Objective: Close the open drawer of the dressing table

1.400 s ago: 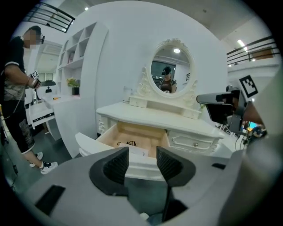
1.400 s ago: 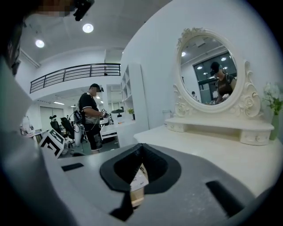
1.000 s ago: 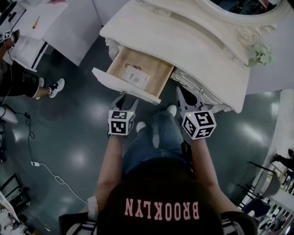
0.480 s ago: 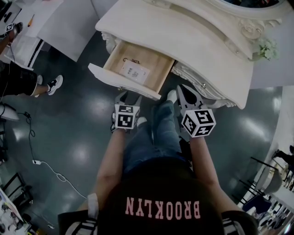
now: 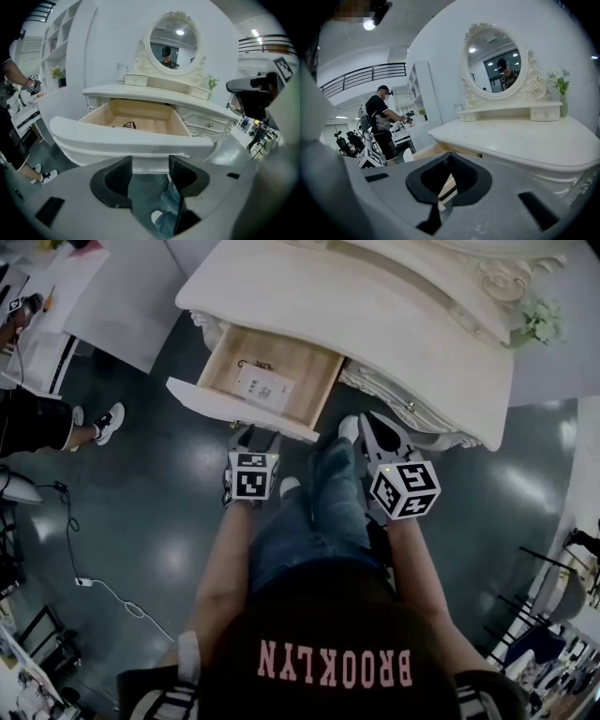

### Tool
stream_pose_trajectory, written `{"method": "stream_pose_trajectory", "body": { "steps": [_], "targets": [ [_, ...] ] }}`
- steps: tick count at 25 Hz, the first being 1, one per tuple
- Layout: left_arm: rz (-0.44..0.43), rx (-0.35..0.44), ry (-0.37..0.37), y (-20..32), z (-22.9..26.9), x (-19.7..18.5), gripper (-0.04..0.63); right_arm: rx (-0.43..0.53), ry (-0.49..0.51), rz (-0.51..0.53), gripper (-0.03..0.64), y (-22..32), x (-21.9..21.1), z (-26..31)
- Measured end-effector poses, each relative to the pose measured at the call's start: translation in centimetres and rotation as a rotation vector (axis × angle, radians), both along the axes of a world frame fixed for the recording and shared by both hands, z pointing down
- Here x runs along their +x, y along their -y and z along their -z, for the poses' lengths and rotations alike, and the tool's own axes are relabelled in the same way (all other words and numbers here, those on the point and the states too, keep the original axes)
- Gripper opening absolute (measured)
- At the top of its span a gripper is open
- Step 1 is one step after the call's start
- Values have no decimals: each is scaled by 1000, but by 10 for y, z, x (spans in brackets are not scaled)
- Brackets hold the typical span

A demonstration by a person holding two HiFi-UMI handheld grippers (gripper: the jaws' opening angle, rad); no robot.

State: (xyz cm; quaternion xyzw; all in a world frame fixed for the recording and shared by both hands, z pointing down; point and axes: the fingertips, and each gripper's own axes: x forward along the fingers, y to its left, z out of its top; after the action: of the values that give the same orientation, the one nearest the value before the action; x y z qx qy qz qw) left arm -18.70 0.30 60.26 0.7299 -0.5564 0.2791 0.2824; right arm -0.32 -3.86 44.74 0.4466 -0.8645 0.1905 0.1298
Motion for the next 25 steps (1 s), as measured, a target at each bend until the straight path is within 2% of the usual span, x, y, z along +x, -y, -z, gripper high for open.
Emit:
{"method": "stream_pose_trajectory", "body": {
  "steps": [25],
  "targets": [
    [-11, -23, 4, 29, -1, 12, 221, -22, 46, -38, -3, 37, 23, -6]
  ]
}}
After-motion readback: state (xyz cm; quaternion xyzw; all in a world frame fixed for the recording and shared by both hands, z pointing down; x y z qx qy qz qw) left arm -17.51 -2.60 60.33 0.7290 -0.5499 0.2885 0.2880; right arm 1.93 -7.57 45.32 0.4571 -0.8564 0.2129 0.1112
